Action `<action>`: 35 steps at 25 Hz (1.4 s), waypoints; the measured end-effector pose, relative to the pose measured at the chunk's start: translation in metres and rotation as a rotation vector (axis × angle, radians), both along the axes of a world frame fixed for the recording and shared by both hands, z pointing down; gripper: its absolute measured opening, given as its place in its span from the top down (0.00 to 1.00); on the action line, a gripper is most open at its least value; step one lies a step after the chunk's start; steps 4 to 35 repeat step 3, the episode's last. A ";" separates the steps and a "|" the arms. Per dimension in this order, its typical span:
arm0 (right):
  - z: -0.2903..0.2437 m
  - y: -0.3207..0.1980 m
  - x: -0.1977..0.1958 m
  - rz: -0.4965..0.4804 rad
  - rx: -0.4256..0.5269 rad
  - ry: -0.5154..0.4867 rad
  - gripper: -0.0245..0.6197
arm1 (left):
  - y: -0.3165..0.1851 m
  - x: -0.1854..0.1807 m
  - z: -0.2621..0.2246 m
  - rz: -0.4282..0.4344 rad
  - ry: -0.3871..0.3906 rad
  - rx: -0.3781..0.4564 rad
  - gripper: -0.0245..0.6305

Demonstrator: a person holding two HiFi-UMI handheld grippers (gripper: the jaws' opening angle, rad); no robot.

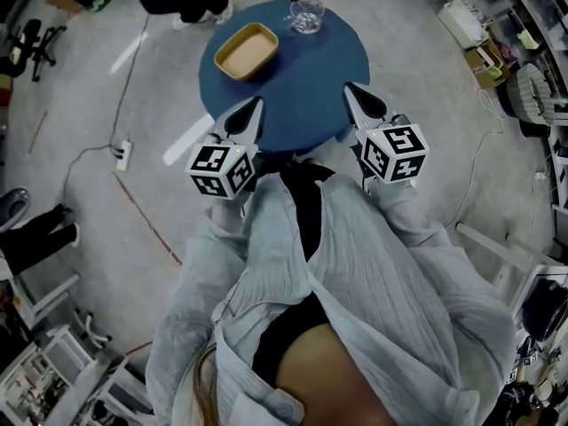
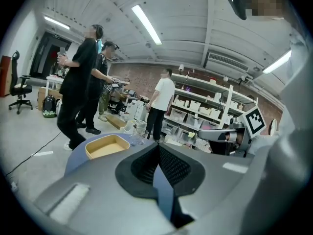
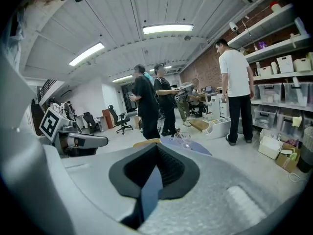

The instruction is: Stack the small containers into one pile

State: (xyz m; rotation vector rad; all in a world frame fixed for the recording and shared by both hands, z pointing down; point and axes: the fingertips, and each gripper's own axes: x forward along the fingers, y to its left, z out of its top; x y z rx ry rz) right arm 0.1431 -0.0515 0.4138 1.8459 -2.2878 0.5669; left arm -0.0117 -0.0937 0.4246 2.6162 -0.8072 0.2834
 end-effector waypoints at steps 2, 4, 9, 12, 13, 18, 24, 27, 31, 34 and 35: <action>0.001 0.000 0.002 -0.001 0.000 0.002 0.96 | 0.001 0.002 0.001 -0.001 0.000 -0.001 0.94; 0.001 0.000 0.003 -0.002 -0.001 0.003 0.96 | 0.001 0.003 0.002 -0.001 0.000 -0.001 0.94; 0.001 0.000 0.003 -0.002 -0.001 0.003 0.96 | 0.001 0.003 0.002 -0.001 0.000 -0.001 0.94; 0.001 0.000 0.003 -0.002 -0.001 0.003 0.96 | 0.001 0.003 0.002 -0.001 0.000 -0.001 0.94; 0.001 0.000 0.003 -0.002 -0.001 0.003 0.96 | 0.001 0.003 0.002 -0.001 0.000 -0.001 0.94; 0.001 0.000 0.003 -0.002 -0.001 0.003 0.96 | 0.001 0.003 0.002 -0.001 0.000 -0.001 0.94; 0.001 0.000 0.003 -0.002 -0.001 0.003 0.96 | 0.001 0.003 0.002 -0.001 0.000 -0.001 0.94; 0.001 0.000 0.003 -0.002 -0.001 0.003 0.96 | 0.001 0.003 0.002 -0.001 0.000 -0.001 0.94; 0.001 0.000 0.003 -0.002 -0.001 0.003 0.96 | 0.001 0.003 0.002 -0.001 0.000 -0.001 0.94; 0.001 0.000 0.003 -0.002 -0.001 0.003 0.96 | 0.001 0.003 0.002 -0.001 0.000 -0.001 0.94; 0.001 0.000 0.003 -0.002 -0.001 0.003 0.96 | 0.001 0.003 0.002 -0.001 0.000 -0.001 0.94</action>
